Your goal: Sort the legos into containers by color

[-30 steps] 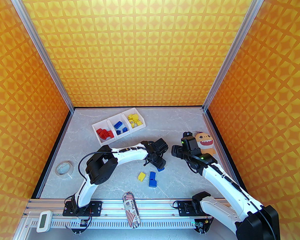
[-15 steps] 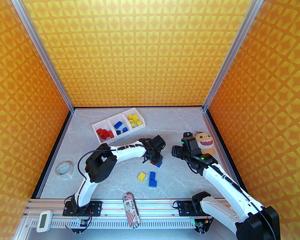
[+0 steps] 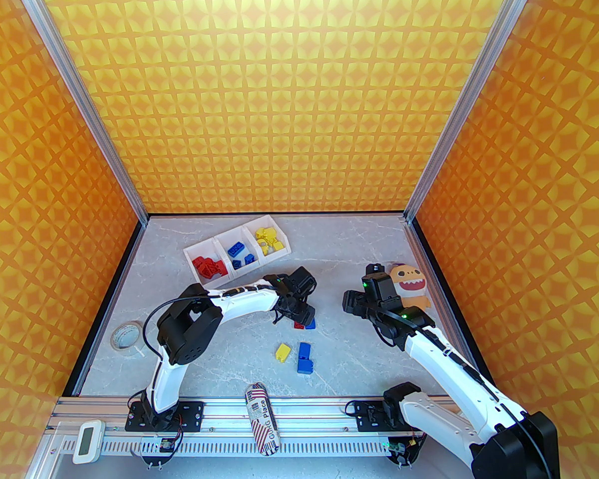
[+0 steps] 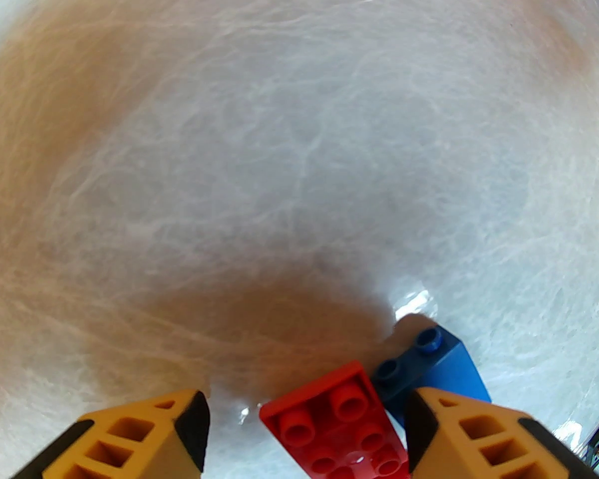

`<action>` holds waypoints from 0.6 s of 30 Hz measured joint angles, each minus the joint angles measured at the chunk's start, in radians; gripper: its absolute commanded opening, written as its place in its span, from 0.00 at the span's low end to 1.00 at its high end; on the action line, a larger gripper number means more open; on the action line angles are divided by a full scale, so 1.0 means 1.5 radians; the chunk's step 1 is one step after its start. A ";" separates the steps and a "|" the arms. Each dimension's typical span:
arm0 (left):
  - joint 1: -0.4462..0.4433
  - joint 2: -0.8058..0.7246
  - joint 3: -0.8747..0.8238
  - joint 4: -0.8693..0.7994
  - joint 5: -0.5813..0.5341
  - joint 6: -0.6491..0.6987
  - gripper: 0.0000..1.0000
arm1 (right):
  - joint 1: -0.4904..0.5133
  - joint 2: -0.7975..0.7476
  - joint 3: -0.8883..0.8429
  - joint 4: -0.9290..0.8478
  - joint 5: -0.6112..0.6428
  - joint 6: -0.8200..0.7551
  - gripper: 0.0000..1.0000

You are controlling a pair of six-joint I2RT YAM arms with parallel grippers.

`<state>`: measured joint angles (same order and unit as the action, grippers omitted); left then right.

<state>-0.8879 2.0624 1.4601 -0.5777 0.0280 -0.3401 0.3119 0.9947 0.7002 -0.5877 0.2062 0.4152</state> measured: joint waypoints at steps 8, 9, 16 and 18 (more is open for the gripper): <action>0.008 -0.036 -0.053 0.011 -0.010 -0.007 0.77 | 0.000 0.000 0.001 0.000 -0.001 0.000 0.75; 0.008 -0.041 -0.059 0.012 -0.011 -0.008 0.78 | 0.000 0.000 0.001 0.000 -0.002 0.000 0.75; 0.009 -0.076 -0.101 0.008 -0.018 -0.014 0.80 | 0.000 0.000 0.001 0.000 -0.003 0.000 0.75; 0.009 -0.081 -0.107 0.004 -0.020 -0.015 0.80 | 0.000 0.000 0.001 0.000 -0.003 0.000 0.75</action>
<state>-0.8749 1.9404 1.2991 -0.5724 -0.0013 -0.3626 0.3119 0.9947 0.7021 -0.5877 0.2020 0.4156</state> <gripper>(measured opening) 0.799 0.753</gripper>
